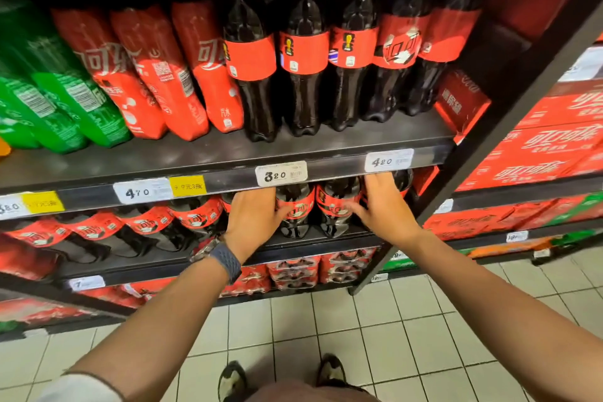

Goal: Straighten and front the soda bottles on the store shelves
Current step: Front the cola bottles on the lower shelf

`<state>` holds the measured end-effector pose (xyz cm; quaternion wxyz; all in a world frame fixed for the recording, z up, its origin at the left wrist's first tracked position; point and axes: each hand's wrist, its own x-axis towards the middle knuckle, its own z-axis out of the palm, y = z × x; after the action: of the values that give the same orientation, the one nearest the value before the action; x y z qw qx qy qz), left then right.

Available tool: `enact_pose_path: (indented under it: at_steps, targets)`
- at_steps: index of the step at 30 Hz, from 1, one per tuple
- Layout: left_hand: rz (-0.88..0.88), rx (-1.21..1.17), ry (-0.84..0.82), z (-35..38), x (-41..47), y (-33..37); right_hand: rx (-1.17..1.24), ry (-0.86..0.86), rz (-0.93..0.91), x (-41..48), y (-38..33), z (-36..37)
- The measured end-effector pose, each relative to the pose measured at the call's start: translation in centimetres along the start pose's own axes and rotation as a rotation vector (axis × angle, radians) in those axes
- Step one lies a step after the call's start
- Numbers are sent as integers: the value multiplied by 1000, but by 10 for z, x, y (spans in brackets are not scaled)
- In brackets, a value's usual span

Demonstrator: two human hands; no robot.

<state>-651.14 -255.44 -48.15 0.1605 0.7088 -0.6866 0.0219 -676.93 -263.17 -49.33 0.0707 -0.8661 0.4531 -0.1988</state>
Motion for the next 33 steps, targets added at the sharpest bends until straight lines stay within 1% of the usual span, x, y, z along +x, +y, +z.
enact_pose_path:
  at_steps: [3, 4, 6, 8, 10, 14, 17, 20, 23, 27, 29, 33]
  targets:
    - [-147, -115, -191, 1, 22, 15, 270, -141, 151, 17, 3, -4]
    - [-187, -118, -244, 3, 27, 18, 312, -177, 188, 23, 2, -5]
    - [-233, -99, -298, 5, 35, 23, 221, -253, 241, 34, 4, -3]
    - [-262, -108, -309, 6, 38, 25, 132, -327, 297, 42, 4, -2]
    - [-277, -131, -316, 7, 38, 24, 111, -371, 324, 47, 2, -2]
    - [-268, -176, -316, 7, 37, 22, 10, -378, 304, 50, 0, -4]
    - [-265, -187, -306, 6, 35, 23, 27, -376, 289, 48, 0, -4]
    - [-268, -194, -306, 8, 34, 20, 102, -379, 326, 47, 1, -8]
    - [-268, -205, -310, 6, 34, 19, 77, -407, 319, 48, 2, -14]
    - [-266, -175, -238, 4, 32, 24, 46, -375, 302, 49, -8, -9]
    - [-266, -203, -215, 4, 31, 24, 63, -339, 300, 48, -11, -4]
    - [-265, -219, -256, 4, 33, 23, 125, -403, 338, 49, -4, -10]
